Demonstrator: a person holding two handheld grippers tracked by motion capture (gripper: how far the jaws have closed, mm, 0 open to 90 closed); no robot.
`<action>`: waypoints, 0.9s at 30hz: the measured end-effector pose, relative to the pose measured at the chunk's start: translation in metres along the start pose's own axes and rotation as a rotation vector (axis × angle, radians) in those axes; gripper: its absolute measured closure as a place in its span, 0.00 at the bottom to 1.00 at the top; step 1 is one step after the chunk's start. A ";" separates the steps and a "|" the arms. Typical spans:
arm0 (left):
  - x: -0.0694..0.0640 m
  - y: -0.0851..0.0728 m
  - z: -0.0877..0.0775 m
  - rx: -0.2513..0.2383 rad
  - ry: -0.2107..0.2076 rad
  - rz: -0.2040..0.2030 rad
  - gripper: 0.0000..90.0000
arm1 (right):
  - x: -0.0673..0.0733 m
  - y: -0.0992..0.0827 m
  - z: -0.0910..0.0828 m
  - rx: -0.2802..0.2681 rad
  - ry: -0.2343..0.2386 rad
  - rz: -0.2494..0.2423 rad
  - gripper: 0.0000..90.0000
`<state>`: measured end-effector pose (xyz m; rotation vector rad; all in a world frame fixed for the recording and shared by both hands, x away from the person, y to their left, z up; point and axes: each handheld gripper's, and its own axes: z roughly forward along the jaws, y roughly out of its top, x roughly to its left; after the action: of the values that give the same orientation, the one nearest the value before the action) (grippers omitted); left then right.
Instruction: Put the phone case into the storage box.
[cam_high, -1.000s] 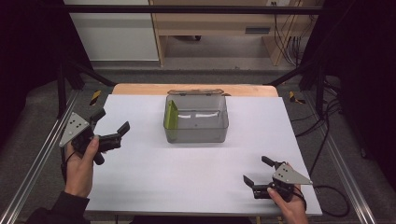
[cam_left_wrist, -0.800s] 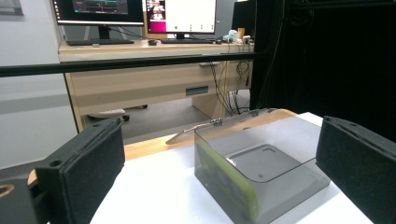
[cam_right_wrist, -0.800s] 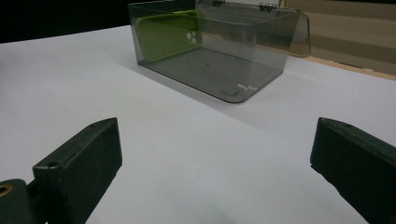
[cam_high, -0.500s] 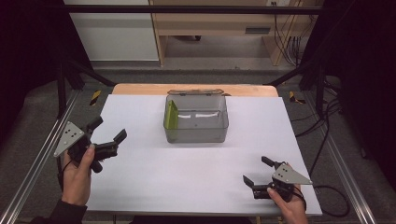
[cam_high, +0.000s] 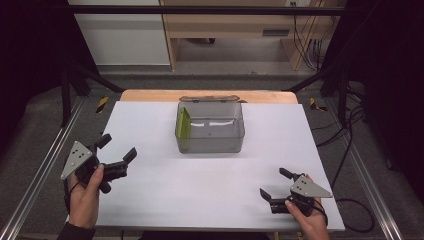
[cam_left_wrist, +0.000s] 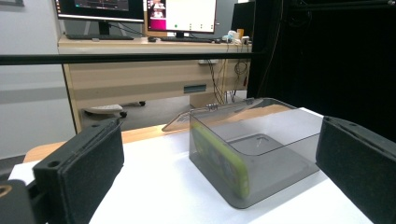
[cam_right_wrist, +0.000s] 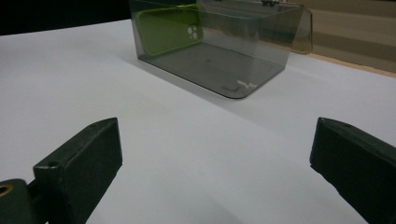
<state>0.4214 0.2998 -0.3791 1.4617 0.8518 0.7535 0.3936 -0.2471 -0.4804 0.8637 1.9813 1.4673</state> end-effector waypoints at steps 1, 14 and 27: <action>0.000 -0.001 -0.001 -0.002 0.007 0.002 0.01 | 0.000 0.000 0.000 0.000 0.000 -0.001 0.03; 0.003 -0.023 -0.011 -0.012 0.022 -0.010 0.01 | 0.000 -0.001 0.000 0.007 -0.003 -0.001 0.03; 0.009 -0.037 -0.020 -0.006 0.032 -0.016 0.01 | -0.001 -0.001 0.000 0.007 -0.007 0.001 0.03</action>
<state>0.4063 0.3185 -0.4152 1.4395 0.8843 0.7688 0.3939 -0.2477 -0.4811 0.8715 1.9822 1.4563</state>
